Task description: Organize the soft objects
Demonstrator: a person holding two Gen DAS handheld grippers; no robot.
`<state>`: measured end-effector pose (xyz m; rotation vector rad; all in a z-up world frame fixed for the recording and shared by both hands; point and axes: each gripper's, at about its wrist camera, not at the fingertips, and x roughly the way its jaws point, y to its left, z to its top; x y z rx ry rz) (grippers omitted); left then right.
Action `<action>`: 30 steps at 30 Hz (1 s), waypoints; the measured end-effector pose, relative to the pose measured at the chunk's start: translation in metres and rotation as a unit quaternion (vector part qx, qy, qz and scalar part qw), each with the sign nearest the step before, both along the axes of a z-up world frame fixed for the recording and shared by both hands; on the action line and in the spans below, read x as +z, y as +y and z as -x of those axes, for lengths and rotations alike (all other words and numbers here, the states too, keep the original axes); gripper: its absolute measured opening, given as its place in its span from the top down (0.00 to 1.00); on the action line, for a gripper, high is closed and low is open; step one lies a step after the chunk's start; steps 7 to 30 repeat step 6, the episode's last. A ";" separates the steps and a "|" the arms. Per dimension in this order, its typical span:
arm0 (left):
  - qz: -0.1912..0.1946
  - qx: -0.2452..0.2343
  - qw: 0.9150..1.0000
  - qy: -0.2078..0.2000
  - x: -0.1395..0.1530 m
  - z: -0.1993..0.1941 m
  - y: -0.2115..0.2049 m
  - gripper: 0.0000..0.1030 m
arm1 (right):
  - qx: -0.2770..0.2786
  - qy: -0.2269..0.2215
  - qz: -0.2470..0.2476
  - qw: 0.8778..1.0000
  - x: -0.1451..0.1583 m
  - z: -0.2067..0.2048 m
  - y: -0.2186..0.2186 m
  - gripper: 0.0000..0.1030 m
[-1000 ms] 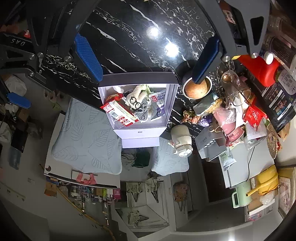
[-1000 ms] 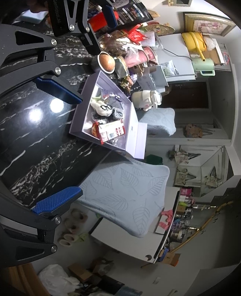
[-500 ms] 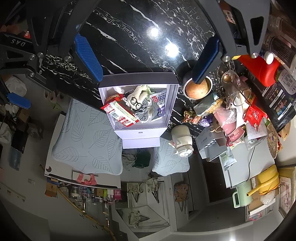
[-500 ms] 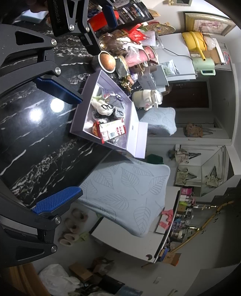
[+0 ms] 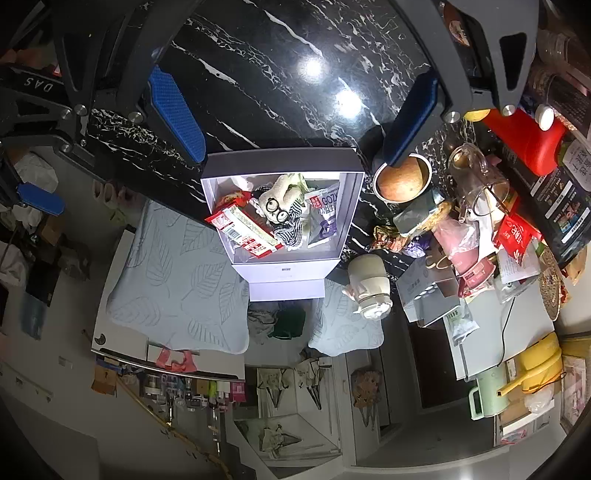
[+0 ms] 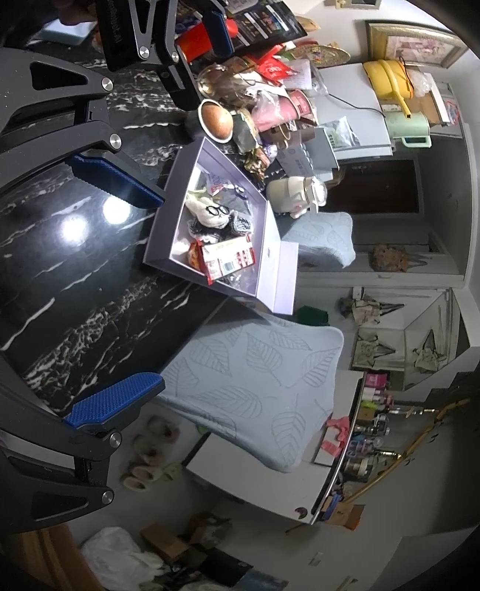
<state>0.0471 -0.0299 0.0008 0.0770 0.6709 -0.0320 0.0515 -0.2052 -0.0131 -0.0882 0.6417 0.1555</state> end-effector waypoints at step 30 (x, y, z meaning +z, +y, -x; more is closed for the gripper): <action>-0.001 -0.004 1.000 0.007 -0.004 -0.003 -0.002 0.04 | -0.003 0.005 -0.001 1.000 -0.003 -0.002 -0.002 0.11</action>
